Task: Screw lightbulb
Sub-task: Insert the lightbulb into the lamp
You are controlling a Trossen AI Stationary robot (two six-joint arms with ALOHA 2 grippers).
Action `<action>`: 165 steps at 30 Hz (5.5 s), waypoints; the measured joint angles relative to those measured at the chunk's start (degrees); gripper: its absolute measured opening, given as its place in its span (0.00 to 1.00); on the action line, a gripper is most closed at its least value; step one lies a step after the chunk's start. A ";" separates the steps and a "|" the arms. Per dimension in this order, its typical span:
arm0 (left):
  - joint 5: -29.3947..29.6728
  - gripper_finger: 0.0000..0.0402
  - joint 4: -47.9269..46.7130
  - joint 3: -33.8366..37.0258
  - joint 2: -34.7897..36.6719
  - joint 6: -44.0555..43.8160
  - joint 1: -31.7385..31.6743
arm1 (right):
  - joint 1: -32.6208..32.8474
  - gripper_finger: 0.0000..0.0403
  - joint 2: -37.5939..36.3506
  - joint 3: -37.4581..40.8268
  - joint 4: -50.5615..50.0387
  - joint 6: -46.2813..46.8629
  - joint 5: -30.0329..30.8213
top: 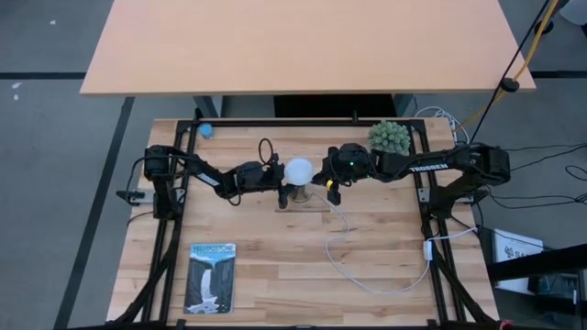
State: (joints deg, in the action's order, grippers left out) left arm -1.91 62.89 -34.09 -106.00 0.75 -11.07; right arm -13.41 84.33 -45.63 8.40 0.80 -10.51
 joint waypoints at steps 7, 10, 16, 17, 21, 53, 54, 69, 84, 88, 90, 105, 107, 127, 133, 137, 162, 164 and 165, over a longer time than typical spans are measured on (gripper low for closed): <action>0.13 0.45 0.07 0.00 -0.02 1.81 0.68 | -0.02 0.11 0.00 0.00 0.00 0.01 -0.02; 1.48 0.50 -0.96 0.13 -0.23 2.01 1.16 | 0.00 0.11 0.00 0.00 0.00 0.02 -0.02; 2.56 0.57 -0.77 0.11 -0.15 2.14 1.14 | -0.02 0.11 0.00 0.01 0.00 0.02 -0.02; 2.56 0.57 -0.83 0.11 -0.15 2.14 1.14 | -0.01 0.11 0.00 0.00 0.00 0.02 -0.03; 2.57 0.57 -0.10 0.11 -0.15 2.31 1.16 | 0.00 0.11 0.00 0.00 0.03 0.02 -0.04; -0.47 0.57 0.57 0.02 -0.02 2.78 1.47 | 0.00 0.11 0.00 0.00 -0.11 0.02 -0.04; -0.57 0.57 0.51 0.02 0.12 2.75 1.49 | 0.00 0.11 0.00 0.00 -0.11 0.02 -0.06; -0.59 0.57 -5.11 -0.02 2.51 1.09 0.44 | 0.02 0.11 0.00 0.00 -0.15 0.99 -0.06; -0.57 0.57 -10.54 -0.02 7.06 1.27 0.33 | 0.02 0.11 0.96 4.37 2.38 3.01 3.01; -0.57 0.57 -10.51 -0.02 7.06 1.25 0.33 | 0.02 0.11 4.31 7.43 12.57 4.39 3.04; -0.57 0.57 -10.48 -0.02 7.06 1.23 0.33 | 0.02 0.11 5.75 8.21 16.74 4.95 3.04; -0.52 0.57 -10.19 -0.02 7.06 1.25 0.33 | 0.02 0.11 10.60 8.41 27.34 3.15 6.10; -0.52 0.57 -10.19 -0.02 7.06 1.25 0.33 | 0.19 0.11 11.36 8.41 27.74 3.20 6.08; -0.50 0.57 -10.71 -0.02 7.06 1.22 0.33 | -0.07 0.01 12.11 8.41 30.47 3.92 2.40; -0.44 0.57 -10.75 -0.02 7.06 1.27 0.33 | 0.04 0.00 12.09 8.39 27.37 4.00 -8.21; -0.44 0.57 -10.75 -0.02 7.06 1.22 0.33 | -0.15 0.00 12.09 8.41 27.28 4.98 3.23; -1.25 0.57 -9.70 -0.02 7.04 1.40 0.74 | -0.30 0.00 12.00 8.39 29.86 4.13 -12.17; -1.27 0.57 -9.70 -0.02 7.04 1.51 0.74 | -0.35 0.00 12.02 8.39 29.39 4.09 -11.45; -1.30 0.57 -9.70 -0.02 7.04 1.51 0.76 | -0.44 0.00 12.02 8.39 29.48 4.10 -9.58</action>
State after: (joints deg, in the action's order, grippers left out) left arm -3.22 53.19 -34.11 -98.96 2.26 -10.31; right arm -13.85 96.36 -37.23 37.88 4.89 -20.08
